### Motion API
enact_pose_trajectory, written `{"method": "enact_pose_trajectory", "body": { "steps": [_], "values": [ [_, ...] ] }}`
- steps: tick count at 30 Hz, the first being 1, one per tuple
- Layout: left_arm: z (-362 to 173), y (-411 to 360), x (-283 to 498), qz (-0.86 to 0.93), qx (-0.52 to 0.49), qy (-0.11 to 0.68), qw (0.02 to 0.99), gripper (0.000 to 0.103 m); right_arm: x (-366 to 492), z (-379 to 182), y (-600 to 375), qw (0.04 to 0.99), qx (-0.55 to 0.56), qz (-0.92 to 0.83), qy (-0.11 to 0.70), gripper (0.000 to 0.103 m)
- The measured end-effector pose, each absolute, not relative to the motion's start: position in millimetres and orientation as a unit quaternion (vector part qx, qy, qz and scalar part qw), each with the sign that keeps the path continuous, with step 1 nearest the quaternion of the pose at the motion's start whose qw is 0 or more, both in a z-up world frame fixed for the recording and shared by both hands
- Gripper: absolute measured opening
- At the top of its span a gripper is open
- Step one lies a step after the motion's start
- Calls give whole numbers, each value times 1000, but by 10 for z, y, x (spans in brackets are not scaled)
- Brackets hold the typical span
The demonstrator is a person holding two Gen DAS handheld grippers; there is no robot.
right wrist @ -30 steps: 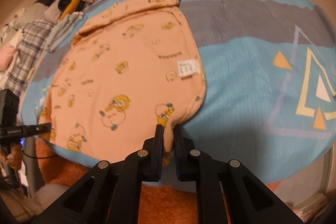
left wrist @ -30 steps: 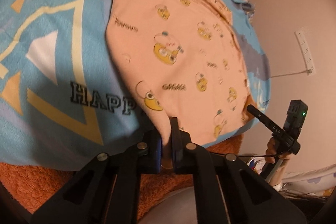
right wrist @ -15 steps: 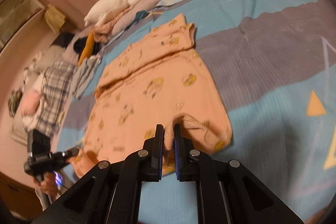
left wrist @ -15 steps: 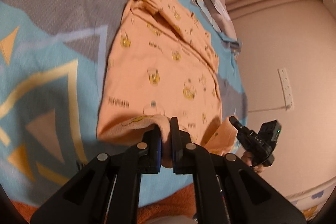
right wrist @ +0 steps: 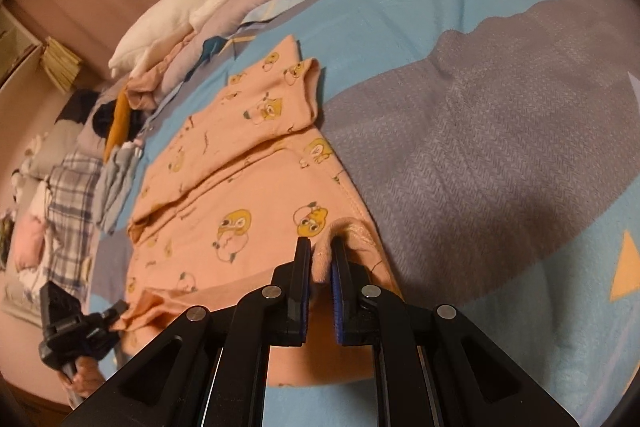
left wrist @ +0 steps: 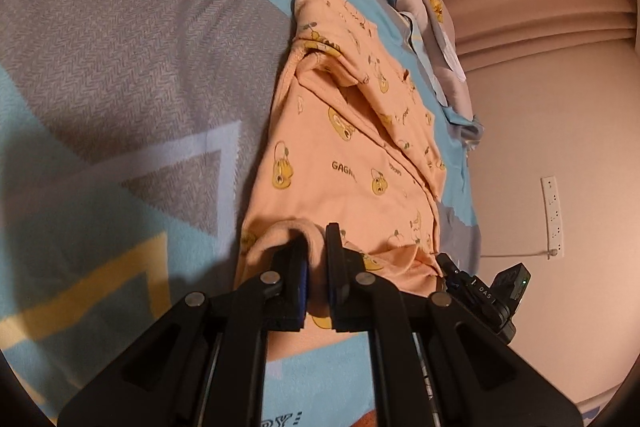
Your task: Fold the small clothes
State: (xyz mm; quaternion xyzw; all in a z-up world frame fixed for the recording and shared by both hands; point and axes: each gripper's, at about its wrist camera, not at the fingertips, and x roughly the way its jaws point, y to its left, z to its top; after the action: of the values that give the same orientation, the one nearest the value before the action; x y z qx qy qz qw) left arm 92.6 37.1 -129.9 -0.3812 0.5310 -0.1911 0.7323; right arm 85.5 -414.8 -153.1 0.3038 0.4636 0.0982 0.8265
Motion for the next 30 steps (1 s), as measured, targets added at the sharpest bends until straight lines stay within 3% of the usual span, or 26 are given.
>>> {"method": "enact_pose_trajectory", "body": {
  "steps": [3,11,18,22,30],
  "values": [
    [-1286,362,965,-191,-382,528,735,9,873,-1514,-4140,832,299,94,458,10],
    [-1188,478,976,-168,-385,501,757,31,882,-1408,-4236,852,285,53,436,10],
    [-1056,597,864,-151,-362,481,784,28,770,-1318,-4340,865,258,30,430,14],
    [-1003,588,762,-143,-326,483,800,24,692,-1293,-4357,869,243,29,430,33],
    [-1047,423,718,-131,-241,494,825,22,649,-1363,-4201,864,203,63,456,33]
  ]
}}
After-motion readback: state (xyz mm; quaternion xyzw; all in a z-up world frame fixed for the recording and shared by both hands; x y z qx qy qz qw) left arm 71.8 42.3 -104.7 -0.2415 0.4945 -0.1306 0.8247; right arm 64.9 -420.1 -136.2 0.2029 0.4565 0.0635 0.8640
